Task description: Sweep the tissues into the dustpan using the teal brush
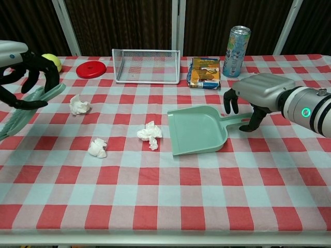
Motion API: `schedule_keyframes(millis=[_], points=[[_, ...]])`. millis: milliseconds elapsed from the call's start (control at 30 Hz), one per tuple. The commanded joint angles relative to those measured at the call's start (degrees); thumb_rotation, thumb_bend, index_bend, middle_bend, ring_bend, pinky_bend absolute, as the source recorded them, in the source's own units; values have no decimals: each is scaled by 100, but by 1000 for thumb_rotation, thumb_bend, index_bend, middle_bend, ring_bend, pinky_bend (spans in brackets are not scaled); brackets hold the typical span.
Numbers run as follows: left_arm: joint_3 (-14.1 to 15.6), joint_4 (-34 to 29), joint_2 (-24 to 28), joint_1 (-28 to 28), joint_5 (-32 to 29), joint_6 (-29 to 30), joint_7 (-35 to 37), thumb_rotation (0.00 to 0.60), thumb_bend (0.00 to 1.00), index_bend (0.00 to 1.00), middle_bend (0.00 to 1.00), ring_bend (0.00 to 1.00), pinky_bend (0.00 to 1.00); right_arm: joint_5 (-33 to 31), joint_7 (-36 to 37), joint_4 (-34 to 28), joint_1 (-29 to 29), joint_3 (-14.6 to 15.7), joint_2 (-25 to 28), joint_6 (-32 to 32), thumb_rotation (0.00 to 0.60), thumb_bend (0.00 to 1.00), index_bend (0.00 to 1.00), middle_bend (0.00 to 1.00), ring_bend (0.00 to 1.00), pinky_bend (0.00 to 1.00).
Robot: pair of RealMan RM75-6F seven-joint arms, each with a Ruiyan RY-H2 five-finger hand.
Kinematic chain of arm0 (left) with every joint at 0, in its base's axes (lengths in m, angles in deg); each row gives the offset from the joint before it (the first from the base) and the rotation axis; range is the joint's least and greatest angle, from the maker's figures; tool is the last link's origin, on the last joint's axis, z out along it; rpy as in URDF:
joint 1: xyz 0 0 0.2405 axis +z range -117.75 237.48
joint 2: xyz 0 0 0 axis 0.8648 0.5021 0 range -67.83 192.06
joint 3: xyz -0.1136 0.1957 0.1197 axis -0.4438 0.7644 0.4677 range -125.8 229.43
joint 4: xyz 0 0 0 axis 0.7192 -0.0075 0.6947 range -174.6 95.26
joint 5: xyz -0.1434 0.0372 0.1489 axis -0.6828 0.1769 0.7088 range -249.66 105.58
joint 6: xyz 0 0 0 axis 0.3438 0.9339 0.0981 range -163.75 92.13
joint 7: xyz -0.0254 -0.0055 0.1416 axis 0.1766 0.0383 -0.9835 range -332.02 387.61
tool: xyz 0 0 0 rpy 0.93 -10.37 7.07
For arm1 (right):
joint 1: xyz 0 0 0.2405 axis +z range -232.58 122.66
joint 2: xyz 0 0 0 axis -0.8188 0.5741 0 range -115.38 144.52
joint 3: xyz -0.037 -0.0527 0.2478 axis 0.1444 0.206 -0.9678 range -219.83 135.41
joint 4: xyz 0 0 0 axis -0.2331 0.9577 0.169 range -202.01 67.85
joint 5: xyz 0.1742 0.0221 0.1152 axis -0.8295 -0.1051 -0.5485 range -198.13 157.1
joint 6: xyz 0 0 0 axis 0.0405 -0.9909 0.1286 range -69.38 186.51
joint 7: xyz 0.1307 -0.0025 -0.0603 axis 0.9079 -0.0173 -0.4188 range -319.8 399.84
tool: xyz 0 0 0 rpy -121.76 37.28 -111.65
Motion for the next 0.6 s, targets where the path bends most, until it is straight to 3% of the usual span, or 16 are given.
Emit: schedule_keyframes(millis=[33, 333, 600], points=[[1, 4, -8, 3, 3, -1, 3, 600, 419, 525, 548, 650, 865, -16, -21, 36, 37, 29, -40, -18, 600, 166, 419, 411, 198, 191], [4, 31, -20, 1, 14, -25, 40, 600, 420, 526, 548, 649, 865, -69, -98, 44, 136, 95, -69, -108, 600, 173, 434, 447, 223, 195], [-16, 116, -14, -28, 26, -53, 109, 600, 420, 533, 548, 649, 865, -161, -178, 61, 233, 132, -108, -132, 600, 310, 562, 546, 296, 221]])
